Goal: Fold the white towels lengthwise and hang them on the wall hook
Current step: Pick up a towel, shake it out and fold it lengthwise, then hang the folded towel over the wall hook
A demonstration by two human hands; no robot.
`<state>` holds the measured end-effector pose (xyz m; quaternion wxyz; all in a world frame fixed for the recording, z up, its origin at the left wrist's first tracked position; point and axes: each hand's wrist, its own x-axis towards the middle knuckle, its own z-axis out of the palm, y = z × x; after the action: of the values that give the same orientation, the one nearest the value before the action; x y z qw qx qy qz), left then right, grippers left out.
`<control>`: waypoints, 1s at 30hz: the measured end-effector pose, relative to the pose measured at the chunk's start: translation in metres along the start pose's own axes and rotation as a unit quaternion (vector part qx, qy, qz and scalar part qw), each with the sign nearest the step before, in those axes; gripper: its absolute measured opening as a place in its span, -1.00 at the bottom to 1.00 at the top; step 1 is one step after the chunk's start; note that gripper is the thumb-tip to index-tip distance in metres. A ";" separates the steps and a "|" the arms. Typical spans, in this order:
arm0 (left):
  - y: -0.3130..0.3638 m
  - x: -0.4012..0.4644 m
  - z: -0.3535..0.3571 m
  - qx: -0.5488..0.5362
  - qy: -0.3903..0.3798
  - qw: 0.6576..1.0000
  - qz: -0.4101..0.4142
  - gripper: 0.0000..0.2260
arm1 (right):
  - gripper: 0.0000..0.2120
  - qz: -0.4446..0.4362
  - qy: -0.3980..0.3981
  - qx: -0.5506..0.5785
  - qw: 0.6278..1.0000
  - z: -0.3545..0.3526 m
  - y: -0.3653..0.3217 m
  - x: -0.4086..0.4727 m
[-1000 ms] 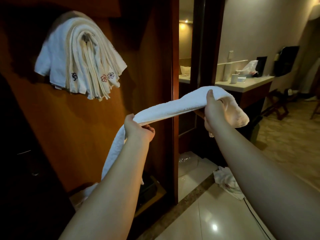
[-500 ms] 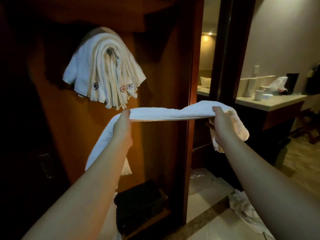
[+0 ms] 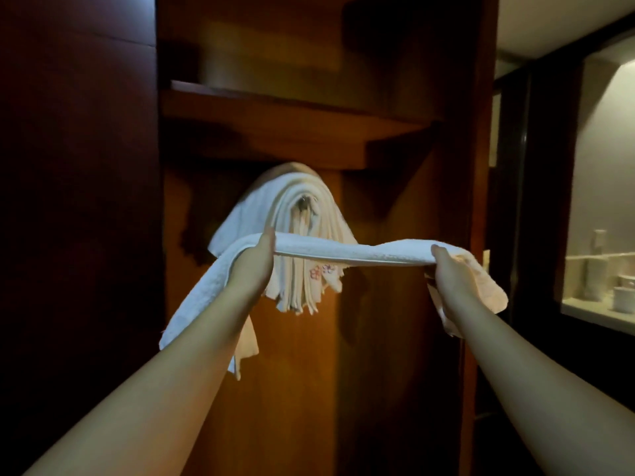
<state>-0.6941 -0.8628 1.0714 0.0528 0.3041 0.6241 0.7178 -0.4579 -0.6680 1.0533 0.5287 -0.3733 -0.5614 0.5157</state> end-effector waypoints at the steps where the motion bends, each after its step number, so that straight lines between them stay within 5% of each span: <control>1: 0.004 0.014 -0.003 0.001 0.013 1.000 0.005 -0.38 | -0.52 -0.013 0.003 -0.013 1.000 0.012 -0.007 0.009; 12: 0.040 0.143 -0.025 0.085 0.068 0.988 0.114 -0.41 | -0.31 -0.061 0.009 -0.057 0.997 0.121 -0.076 0.085; 23: 0.061 0.261 -0.012 0.086 0.062 0.987 0.119 -0.49 | -0.32 -0.071 -0.044 -0.003 0.997 0.208 -0.121 0.187; 30: 0.082 0.312 0.005 0.032 0.169 0.961 0.215 -0.63 | -0.34 -0.084 -0.083 0.048 0.992 0.253 -0.152 0.253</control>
<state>-0.9196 -0.7339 1.2631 -0.2190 0.3074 0.5663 0.7327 -0.7270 -0.4994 1.2766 0.5388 -0.2547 -0.6074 0.5252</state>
